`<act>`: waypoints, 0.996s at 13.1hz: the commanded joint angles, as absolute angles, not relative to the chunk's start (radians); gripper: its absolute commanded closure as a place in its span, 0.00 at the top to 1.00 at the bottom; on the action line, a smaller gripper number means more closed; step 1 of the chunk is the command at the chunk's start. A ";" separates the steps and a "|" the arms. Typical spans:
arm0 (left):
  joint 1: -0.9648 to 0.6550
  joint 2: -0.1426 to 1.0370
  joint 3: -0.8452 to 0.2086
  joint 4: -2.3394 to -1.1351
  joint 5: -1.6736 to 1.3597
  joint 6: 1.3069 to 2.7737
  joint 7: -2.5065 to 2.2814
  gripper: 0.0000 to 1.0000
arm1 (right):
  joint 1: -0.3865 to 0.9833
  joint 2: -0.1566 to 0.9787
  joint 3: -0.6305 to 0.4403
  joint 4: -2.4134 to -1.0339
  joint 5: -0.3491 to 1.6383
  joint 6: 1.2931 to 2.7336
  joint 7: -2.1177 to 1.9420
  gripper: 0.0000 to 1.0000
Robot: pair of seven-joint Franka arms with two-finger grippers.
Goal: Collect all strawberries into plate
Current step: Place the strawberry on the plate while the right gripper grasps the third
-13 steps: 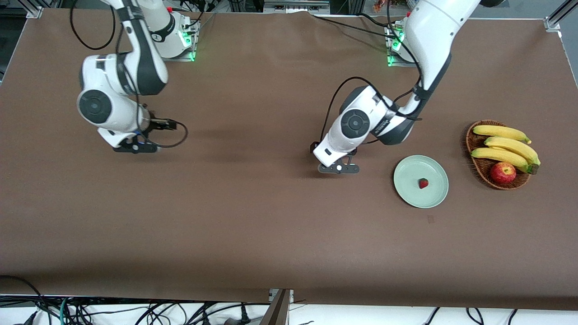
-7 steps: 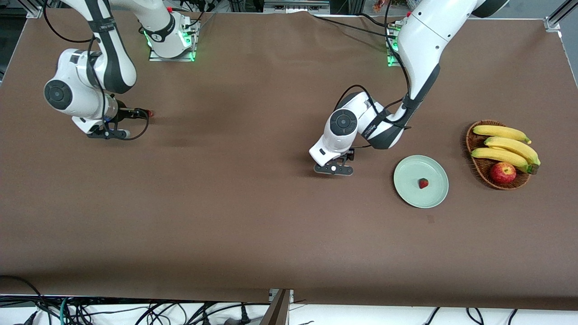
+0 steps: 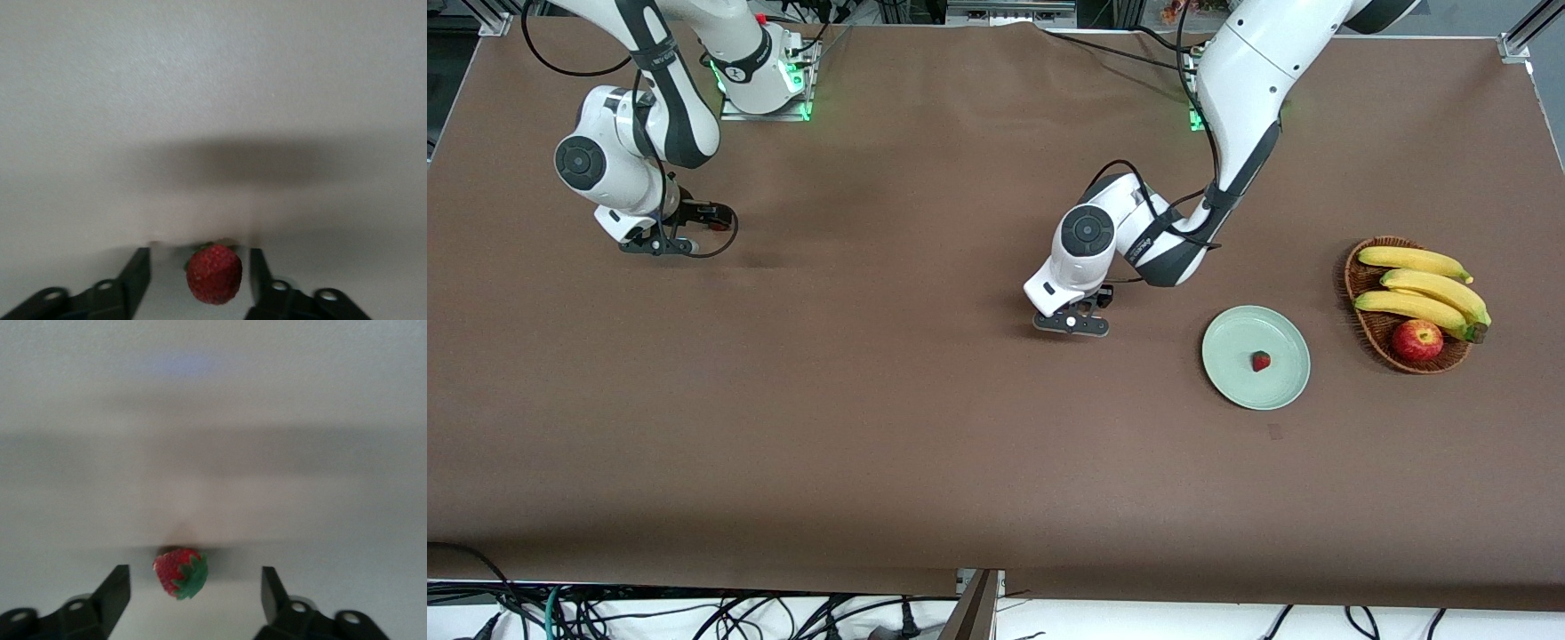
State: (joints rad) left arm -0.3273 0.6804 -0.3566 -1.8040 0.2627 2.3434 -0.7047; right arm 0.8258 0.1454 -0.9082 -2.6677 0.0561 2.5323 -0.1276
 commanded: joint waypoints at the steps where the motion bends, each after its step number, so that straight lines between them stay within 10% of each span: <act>1: -0.324 0.672 -0.351 -1.806 0.301 2.344 -0.723 0.02 | 0.813 0.164 -0.908 -2.684 0.064 2.583 -0.127 0.72; 5: -0.224 0.597 -0.348 -1.790 0.305 2.251 -0.513 0.00 | 0.813 0.169 -0.905 -2.691 0.107 2.586 -0.127 0.62; 8: -0.129 0.540 -0.357 -1.743 0.301 2.101 -0.236 0.00 | 0.825 0.167 -0.890 -2.683 0.178 2.559 -0.121 0.82; 13: 0.047 0.521 -0.356 -1.703 0.291 2.011 0.304 0.00 | 0.827 0.201 -0.870 -2.669 0.282 2.517 -0.198 0.84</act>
State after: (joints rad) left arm -0.0285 0.5193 -0.3419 -1.7056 0.2808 2.0238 0.0883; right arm 0.8286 0.1763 -0.8692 -2.6683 0.2153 2.5132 -0.1346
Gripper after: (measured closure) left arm 0.674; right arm 0.150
